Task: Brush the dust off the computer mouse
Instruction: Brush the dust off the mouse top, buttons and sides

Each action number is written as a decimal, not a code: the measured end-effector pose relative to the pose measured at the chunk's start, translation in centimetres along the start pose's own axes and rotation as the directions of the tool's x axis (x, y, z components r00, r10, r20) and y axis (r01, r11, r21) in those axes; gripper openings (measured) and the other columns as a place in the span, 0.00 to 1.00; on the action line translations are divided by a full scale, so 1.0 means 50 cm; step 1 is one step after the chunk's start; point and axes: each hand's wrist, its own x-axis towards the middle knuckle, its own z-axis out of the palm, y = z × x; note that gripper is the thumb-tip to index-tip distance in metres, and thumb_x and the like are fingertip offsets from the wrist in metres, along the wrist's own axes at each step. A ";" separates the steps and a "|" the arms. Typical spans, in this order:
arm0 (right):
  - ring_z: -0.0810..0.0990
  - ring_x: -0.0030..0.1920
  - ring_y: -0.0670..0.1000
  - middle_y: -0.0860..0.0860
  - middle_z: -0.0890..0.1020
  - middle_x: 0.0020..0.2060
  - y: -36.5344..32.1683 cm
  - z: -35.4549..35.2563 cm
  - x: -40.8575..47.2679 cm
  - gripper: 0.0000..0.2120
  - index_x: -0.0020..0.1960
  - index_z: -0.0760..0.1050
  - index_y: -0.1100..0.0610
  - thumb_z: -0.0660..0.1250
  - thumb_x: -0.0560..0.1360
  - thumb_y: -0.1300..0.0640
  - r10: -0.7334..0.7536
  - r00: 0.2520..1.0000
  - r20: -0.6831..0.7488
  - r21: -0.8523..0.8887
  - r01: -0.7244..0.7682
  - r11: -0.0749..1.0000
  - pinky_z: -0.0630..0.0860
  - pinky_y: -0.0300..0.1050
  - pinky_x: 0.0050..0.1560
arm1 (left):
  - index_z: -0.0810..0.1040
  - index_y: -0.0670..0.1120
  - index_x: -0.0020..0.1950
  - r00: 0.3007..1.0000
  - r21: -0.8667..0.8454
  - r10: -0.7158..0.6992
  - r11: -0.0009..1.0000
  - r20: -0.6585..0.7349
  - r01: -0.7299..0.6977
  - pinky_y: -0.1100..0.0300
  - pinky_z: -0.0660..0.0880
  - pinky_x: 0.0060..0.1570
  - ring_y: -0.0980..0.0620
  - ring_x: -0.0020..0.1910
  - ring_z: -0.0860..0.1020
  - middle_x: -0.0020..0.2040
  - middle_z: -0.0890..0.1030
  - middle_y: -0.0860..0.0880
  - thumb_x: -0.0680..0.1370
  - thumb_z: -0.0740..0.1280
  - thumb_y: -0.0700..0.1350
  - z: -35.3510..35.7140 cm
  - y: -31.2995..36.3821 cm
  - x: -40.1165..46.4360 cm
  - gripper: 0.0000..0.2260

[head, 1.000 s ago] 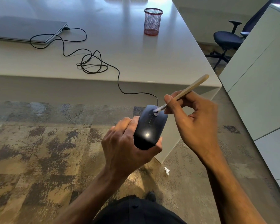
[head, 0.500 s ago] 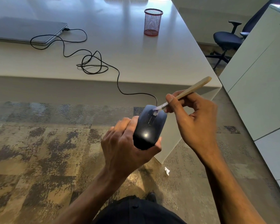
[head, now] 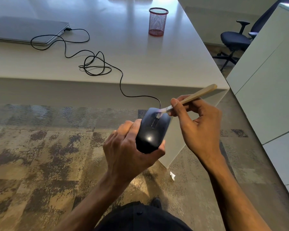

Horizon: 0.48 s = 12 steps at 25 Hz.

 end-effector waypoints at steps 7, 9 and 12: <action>0.82 0.39 0.35 0.37 0.80 0.36 -0.003 -0.002 0.000 0.03 0.47 0.80 0.54 0.68 0.77 0.55 -0.050 0.999 0.017 -0.010 0.051 0.999 0.74 0.24 0.39 | 0.80 0.41 0.55 1.000 0.006 0.007 1.000 -0.005 -0.007 0.62 0.72 0.33 0.53 0.34 0.74 0.41 0.79 0.48 0.66 0.69 0.66 0.001 0.001 0.002 0.32; 0.81 0.40 0.33 0.35 0.79 0.37 0.003 0.001 0.002 0.02 0.48 0.79 0.52 0.68 0.77 0.55 -0.066 0.998 0.000 -0.032 0.066 0.997 0.75 0.25 0.40 | 0.80 0.41 0.55 1.000 0.008 0.006 1.000 -0.002 -0.006 0.62 0.72 0.33 0.53 0.34 0.74 0.41 0.79 0.48 0.66 0.68 0.67 0.001 0.001 0.003 0.32; 0.81 0.40 0.31 0.32 0.78 0.39 0.012 0.006 0.004 0.02 0.50 0.77 0.50 0.68 0.78 0.54 -0.070 0.997 -0.015 -0.056 0.069 0.996 0.76 0.27 0.40 | 0.80 0.41 0.55 1.000 0.002 0.002 1.000 0.001 -0.002 0.60 0.73 0.32 0.52 0.34 0.74 0.41 0.79 0.48 0.66 0.68 0.67 0.000 0.001 0.004 0.32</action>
